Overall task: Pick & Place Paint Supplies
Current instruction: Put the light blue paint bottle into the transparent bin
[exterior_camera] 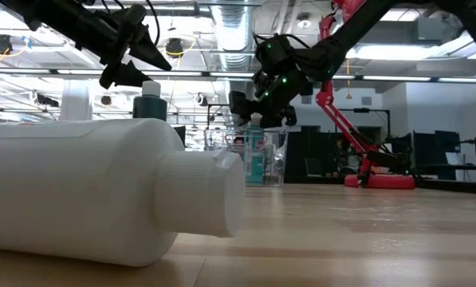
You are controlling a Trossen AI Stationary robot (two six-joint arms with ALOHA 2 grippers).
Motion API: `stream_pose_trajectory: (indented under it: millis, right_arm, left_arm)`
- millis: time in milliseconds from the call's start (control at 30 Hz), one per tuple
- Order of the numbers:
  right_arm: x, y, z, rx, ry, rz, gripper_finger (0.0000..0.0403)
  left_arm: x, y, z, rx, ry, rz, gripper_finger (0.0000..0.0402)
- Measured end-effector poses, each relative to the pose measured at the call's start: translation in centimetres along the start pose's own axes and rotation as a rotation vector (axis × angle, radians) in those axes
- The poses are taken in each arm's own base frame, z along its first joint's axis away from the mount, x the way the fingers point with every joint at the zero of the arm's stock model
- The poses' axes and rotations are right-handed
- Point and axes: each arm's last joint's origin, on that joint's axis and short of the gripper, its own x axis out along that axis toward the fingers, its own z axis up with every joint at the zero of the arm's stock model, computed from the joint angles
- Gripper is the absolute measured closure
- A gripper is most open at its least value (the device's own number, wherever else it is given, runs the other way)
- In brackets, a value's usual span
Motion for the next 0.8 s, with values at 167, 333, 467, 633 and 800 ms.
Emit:
stream_pose_trajectory:
  millis: [167,333,467,633,800]
  right_arm:
    - [-0.34,0.2,-0.17,-0.001,0.024,0.0,0.0159]
    - [-0.65,0.47,-0.45,0.025,0.046,-0.006,0.0158]
    - [-0.79,0.67,-0.55,0.025,0.05,-0.002,0.0158]
    - [-0.81,0.69,-0.62,0.026,0.056,0.0,0.0158]
    - [-0.58,0.33,-0.23,0.064,0.119,-0.027,0.0158]
  left_arm:
    - [0.0,0.0,-0.02,0.001,0.001,0.0,0.0108]
    - [0.0,-0.01,-0.02,0.0,0.002,0.0,0.0108]
    - [0.0,-0.01,-0.02,0.0,0.002,-0.001,0.0108]
    - [-0.01,-0.01,-0.03,0.001,0.003,-0.001,0.0108]
    - [-0.06,-0.16,-0.11,0.002,0.007,-0.01,0.0108]
